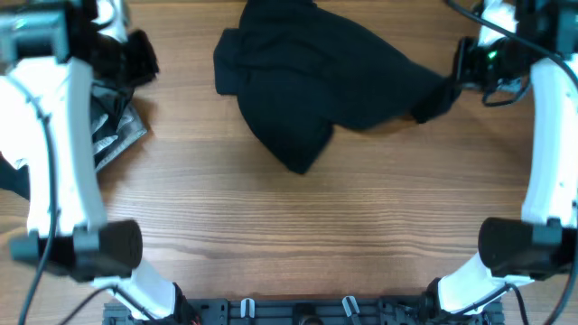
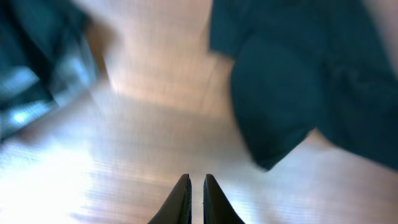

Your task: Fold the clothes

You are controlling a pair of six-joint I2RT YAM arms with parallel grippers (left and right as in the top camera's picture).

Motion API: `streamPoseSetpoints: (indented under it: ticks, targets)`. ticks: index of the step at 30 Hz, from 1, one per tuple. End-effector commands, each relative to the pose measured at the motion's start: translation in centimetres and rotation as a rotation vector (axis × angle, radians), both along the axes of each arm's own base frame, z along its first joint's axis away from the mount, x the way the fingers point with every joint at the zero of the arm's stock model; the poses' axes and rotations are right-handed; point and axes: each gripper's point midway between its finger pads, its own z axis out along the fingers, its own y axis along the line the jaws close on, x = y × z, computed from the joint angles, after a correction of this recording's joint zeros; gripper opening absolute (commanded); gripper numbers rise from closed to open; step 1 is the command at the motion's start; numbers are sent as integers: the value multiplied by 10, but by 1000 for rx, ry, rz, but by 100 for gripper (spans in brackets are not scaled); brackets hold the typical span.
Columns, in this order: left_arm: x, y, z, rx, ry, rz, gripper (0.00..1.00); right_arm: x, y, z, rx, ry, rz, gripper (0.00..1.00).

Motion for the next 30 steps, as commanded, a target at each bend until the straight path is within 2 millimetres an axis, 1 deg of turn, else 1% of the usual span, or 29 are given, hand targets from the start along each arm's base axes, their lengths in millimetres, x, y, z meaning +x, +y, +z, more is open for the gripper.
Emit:
streamPoseSetpoints:
  ticks: [1, 4, 5, 7, 8, 10, 12, 13, 16, 17, 18, 20, 24, 25, 27, 30]
  targets:
    - [-12, -18, -45, -71, 160, -42, 8, -20, 3, -24, 3, 105, 24, 4]
    - [-10, -41, -57, -83, 161, -117, 15, -28, 4, -42, 4, 165, 26, 4]
    - [-8, -53, -62, -86, 155, -154, 17, -30, 3, -48, 2, 181, 25, 4]
    - [-6, -82, -75, -87, 148, -230, 20, -31, 2, -62, -1, 206, 7, 4]
    - [-7, -102, -87, -83, 147, -283, 25, -32, -2, -69, -20, 218, -21, 4]
    - [-10, -135, -110, -79, 142, -361, 31, -32, -13, -80, -73, 238, -85, 4]
    - [-17, -160, -133, -80, 149, -405, 37, -32, -21, -87, -110, 245, -124, 4]
    - [-25, -174, -150, -82, 166, -418, 39, -32, -26, -89, -133, 245, -147, 4]
    - [-43, -199, -184, -93, 216, -413, 41, -31, -44, -89, -197, 240, -234, 4]
    - [-51, -210, -197, -107, 231, -436, 41, -29, -52, -88, -217, 231, -278, 4]
    - [-56, -220, -205, -122, 239, -454, 43, -27, -57, -88, -216, 221, -297, 4]
    - [-62, -232, -220, -137, 255, -445, 47, -24, -63, -88, -207, 205, -333, 4]
    - [-70, -250, -248, -137, 298, -418, 49, -21, -75, -88, -180, 188, -375, 4]
    - [-71, -253, -255, -135, 306, -420, 51, -21, -77, -88, -176, 187, -378, 4]
    - [-70, -256, -265, -124, 309, -425, 52, -20, -79, -88, -179, 181, -366, 4]
    - [-70, -254, -279, -105, 330, -405, 53, -17, -79, -87, -180, 168, -360, 5]
